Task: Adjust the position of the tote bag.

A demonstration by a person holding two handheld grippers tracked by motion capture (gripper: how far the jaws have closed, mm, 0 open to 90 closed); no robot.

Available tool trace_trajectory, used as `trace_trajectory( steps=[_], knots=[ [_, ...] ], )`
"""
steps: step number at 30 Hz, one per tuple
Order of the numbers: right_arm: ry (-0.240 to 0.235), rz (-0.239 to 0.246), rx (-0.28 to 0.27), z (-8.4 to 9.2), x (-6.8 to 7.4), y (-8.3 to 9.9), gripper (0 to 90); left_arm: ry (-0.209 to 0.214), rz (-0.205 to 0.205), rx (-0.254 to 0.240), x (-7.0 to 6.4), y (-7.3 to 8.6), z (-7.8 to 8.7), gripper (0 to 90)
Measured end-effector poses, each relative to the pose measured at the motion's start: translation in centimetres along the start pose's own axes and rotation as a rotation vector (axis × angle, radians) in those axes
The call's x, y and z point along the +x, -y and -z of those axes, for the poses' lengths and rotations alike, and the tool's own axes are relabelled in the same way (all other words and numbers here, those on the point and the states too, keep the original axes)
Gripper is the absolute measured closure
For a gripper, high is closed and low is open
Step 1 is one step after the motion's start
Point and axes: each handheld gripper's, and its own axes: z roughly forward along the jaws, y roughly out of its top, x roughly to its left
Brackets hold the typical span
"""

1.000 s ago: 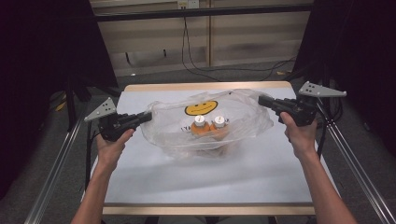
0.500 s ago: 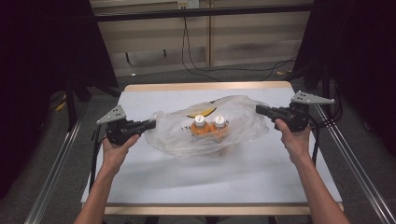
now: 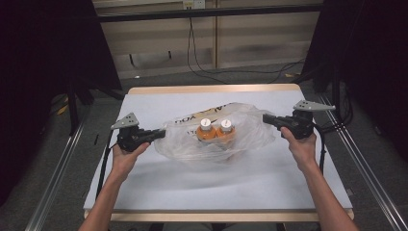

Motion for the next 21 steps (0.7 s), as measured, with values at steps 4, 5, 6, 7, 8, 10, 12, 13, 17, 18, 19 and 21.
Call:
trace_trajectory(
  steps=[4,5,6,7,8,10,12,13,17,18,19,21],
  knots=[
    [0.027,-0.009,0.044,-0.6,-0.7,1.0,90.0,-0.012,0.004,0.03,0.5,0.7,-0.5,87.4],
    [0.03,-0.008,0.051,-0.7,-0.9,1.1,90.0,-0.01,0.003,0.032,0.6,0.8,-0.5,87.5],
    [0.036,-0.012,0.052,-0.7,-1.0,1.2,90.0,-0.014,0.004,0.035,0.6,0.9,-0.5,87.5],
    [0.034,-0.011,0.053,-0.7,-1.2,1.3,90.0,-0.021,0.006,0.036,0.6,1.0,-0.5,87.5],
    [0.042,-0.012,0.056,-0.6,-1.3,1.4,90.0,-0.018,0.007,0.036,0.7,1.1,-0.5,87.6],
    [0.053,-0.019,0.063,-0.5,-1.6,1.6,90.0,-0.033,0.006,0.052,0.8,1.3,-0.6,87.6],
    [0.063,-0.023,0.072,-0.4,-2.0,1.9,90.0,-0.034,0.016,0.06,1.0,1.7,-0.8,87.7],
    [0.061,-0.023,0.074,-0.4,-2.2,2.0,90.0,-0.034,0.016,0.071,1.1,1.9,-0.9,87.7],
    [0.073,-0.024,0.11,-0.8,-2.7,2.9,90.0,-0.032,0.025,0.094,1.4,2.4,-1.3,87.9],
    [0.078,-0.023,0.122,-0.9,-2.8,3.1,90.0,-0.031,0.025,0.105,1.4,2.6,-1.5,87.9],
    [0.085,-0.02,0.138,-1.0,-3.0,3.4,90.0,-0.033,0.02,0.118,1.3,2.8,-1.7,87.9],
    [0.099,-0.02,0.161,-1.2,-3.1,3.7,90.0,-0.042,0.01,0.154,1.2,3.3,-2.1,87.9]
  ],
)
